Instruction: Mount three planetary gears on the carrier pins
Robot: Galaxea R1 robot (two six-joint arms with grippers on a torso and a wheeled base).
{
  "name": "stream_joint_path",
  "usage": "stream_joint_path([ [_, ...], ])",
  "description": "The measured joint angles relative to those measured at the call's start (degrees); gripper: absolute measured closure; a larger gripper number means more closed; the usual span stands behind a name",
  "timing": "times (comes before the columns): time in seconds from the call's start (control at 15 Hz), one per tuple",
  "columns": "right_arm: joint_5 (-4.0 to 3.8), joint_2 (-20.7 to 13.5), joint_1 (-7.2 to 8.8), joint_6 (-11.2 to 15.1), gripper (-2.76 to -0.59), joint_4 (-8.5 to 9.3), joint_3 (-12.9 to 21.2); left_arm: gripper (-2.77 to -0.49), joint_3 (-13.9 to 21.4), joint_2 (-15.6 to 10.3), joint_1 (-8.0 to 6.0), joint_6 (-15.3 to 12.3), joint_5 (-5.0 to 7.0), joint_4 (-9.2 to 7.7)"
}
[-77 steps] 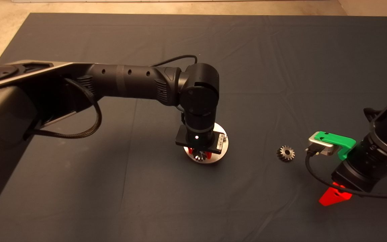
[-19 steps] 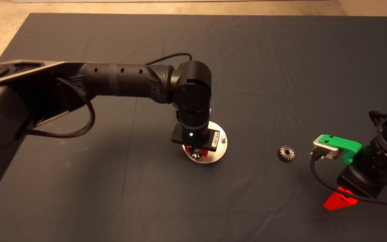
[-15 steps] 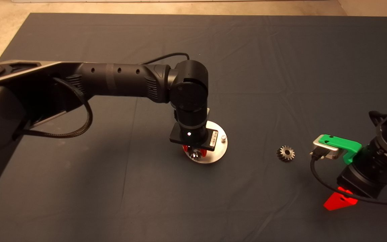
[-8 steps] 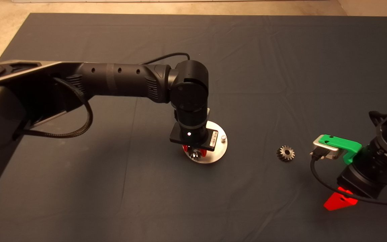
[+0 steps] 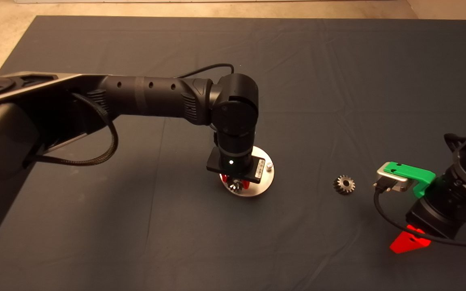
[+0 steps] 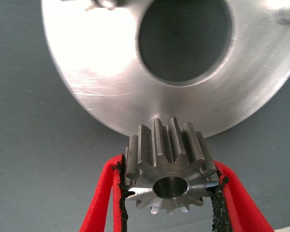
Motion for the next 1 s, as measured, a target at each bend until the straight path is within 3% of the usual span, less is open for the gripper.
stream_joint_path([
  [1.0,-0.01,0.0,0.00,0.0,-2.75,0.00,0.0,-0.86,-0.7,1.1,0.00,-0.4,-0.12,-0.04],
])
